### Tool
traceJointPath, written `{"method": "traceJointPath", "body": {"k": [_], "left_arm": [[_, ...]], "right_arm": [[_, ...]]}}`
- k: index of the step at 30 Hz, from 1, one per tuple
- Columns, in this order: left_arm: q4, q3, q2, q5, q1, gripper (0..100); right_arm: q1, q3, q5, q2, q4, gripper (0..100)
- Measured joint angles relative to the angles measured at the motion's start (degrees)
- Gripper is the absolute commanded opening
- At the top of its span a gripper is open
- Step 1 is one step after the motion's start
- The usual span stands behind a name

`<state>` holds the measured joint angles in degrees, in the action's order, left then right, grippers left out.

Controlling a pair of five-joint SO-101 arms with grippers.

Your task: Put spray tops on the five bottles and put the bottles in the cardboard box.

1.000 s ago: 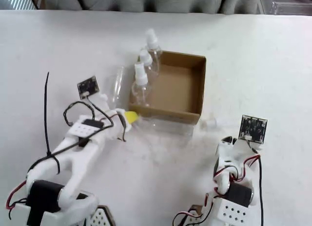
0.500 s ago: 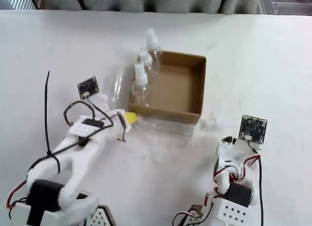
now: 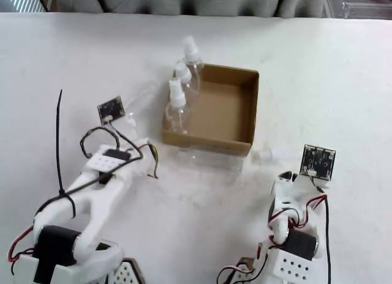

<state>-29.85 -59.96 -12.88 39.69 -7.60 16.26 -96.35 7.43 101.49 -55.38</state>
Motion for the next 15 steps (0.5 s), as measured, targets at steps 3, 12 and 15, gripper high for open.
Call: {"method": "traceJointPath", "body": {"k": [3, 12, 15], "left_arm": [[0.00, 0.00, 0.00, 0.00, 0.00, 24], [-11.87, 3.78, 0.00, -0.97, 0.00, 37], [-14.42, 4.13, 0.00, -1.41, 0.18, 37]], "right_arm": [[0.00, 0.00, 0.00, 0.00, 0.00, 1.5], [0.00, 0.00, 0.00, 0.00, 0.00, 1.5], [0.00, 0.00, 0.00, 0.00, 0.00, 1.5]]}}
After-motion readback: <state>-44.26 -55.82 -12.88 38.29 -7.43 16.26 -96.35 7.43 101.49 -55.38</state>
